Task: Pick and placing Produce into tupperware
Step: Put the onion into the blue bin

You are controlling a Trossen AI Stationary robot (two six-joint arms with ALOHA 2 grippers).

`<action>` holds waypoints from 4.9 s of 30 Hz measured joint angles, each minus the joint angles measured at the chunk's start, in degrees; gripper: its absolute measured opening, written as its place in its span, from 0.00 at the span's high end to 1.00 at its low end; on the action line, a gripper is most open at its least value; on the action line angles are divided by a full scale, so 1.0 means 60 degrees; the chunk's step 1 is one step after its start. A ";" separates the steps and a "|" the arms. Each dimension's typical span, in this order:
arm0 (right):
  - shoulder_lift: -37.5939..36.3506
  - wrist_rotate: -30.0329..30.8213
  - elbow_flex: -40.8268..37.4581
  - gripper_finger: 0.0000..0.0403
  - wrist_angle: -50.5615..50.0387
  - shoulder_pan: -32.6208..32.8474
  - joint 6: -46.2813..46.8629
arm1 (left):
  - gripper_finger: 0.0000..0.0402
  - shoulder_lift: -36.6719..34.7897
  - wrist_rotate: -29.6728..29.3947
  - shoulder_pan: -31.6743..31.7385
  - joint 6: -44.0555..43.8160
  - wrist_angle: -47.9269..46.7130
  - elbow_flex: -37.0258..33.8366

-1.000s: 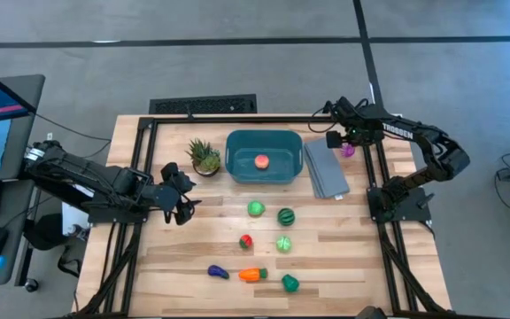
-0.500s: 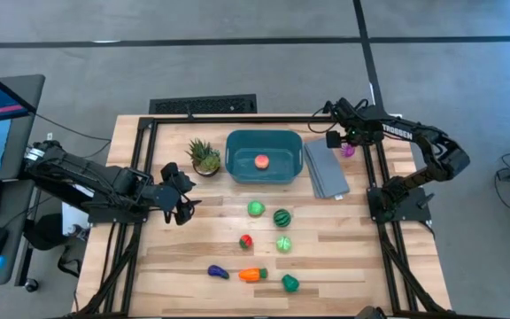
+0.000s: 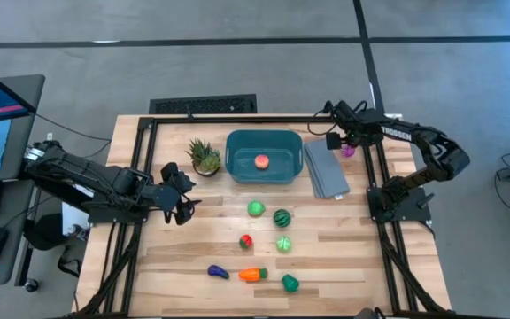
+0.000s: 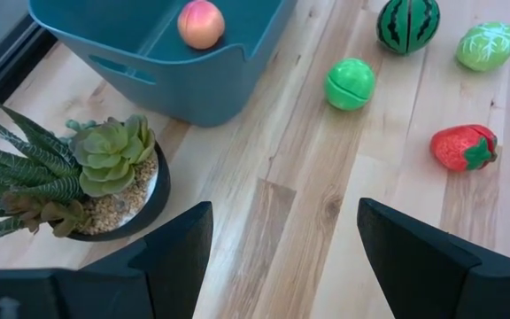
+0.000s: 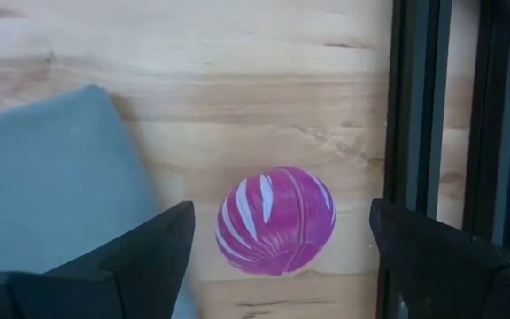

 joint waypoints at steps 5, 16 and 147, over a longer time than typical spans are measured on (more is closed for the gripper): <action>0.0000 0.0095 -0.0179 0.09 0.0246 0.0057 -0.0008 | 0.32 0.0000 -0.0055 0.0003 -0.0004 -0.0002 0.0000; 0.0000 0.0405 -0.0522 0.09 0.0669 0.0239 -0.0240 | 0.32 0.0000 -0.0100 0.0000 -0.0015 0.0002 0.0000; -0.6845 -0.1391 -0.0657 0.32 0.0163 0.1498 0.1338 | 0.32 0.0001 -0.0821 0.0001 -0.0099 0.1118 0.0007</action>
